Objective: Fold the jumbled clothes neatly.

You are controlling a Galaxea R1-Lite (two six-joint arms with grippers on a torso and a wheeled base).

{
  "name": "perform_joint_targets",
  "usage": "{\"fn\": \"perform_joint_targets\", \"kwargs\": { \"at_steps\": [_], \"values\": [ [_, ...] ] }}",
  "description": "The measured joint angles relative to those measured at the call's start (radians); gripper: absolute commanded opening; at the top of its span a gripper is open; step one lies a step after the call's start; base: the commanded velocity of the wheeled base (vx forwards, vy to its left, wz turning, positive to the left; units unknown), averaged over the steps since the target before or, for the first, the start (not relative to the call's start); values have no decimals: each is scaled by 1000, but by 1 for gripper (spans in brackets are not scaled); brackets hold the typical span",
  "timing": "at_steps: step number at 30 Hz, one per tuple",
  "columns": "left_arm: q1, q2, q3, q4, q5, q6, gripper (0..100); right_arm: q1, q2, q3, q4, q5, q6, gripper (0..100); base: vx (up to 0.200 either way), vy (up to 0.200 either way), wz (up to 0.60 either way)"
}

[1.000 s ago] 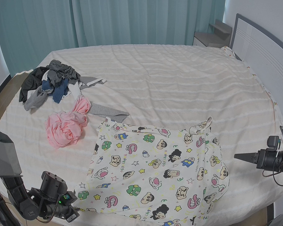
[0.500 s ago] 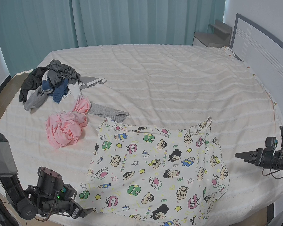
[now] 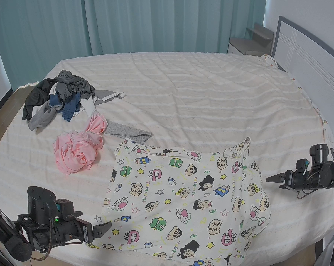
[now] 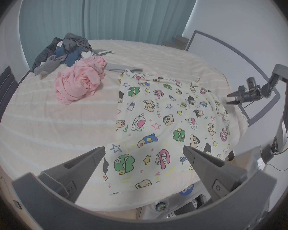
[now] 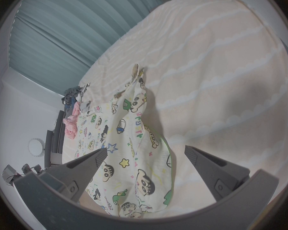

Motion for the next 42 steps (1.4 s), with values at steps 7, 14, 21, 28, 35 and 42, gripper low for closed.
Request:
{"fn": "perform_joint_targets", "kwargs": {
  "at_steps": [7,14,21,28,35,42],
  "values": [
    [-21,-42,0,-1,23,-33,100,34,139,-102,17,-9,10,100,0,0,0],
    [-73,-50,0,-1,51,-61,100,41,206,-144,22,23,85,0,0,0,0],
    [-96,-50,0,-1,64,-64,100,54,219,-149,22,40,96,0,0,0,0],
    [-99,-49,0,-1,66,-64,100,64,211,-149,19,41,100,0,0,0,0],
    [-100,-49,0,-1,68,-63,100,54,157,-140,13,37,107,0,0,0,0],
    [-100,-39,0,-1,90,-63,100,10,54,-130,19,24,98,0,0,0,0]
  ]
}}
